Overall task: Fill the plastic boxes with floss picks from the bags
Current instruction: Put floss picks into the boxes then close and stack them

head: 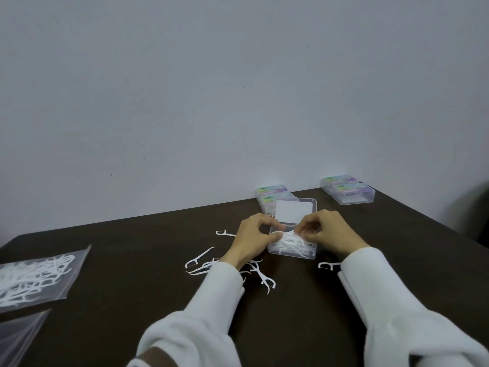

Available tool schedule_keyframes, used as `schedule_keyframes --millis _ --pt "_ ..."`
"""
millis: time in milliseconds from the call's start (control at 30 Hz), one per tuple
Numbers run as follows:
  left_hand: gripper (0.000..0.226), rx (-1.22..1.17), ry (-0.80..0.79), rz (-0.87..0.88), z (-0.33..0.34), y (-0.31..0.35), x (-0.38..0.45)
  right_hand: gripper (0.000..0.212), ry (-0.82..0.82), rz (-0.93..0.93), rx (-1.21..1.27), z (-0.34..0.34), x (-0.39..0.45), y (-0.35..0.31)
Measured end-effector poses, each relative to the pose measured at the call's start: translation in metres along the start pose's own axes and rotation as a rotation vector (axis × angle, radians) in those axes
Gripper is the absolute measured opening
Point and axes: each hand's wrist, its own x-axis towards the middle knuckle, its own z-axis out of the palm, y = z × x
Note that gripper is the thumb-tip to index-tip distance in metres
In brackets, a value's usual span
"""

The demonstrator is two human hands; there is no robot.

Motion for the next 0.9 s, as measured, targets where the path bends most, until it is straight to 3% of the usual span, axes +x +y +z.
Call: schedule_keyframes --millis 233,533,667,900 --pt "0.012 -0.028 -0.064 -0.021 0.0 -0.001 0.002 0.02 0.023 0.001 -0.015 0.0 -0.001 -0.001" --pt "0.011 -0.029 -0.016 -0.005 0.001 0.0 0.0 0.018 0.075 0.01 -0.082 -0.005 -0.006 -0.008" --pt "0.016 0.092 0.055 0.033 0.001 0.0 -0.005 0.015 0.14 0.044 -0.068 -0.013 -0.011 -0.009" --pt "0.018 0.101 0.146 0.054 -0.02 0.003 -0.024 0.007 -0.099 0.275 -0.215 -0.031 -0.027 -0.008"
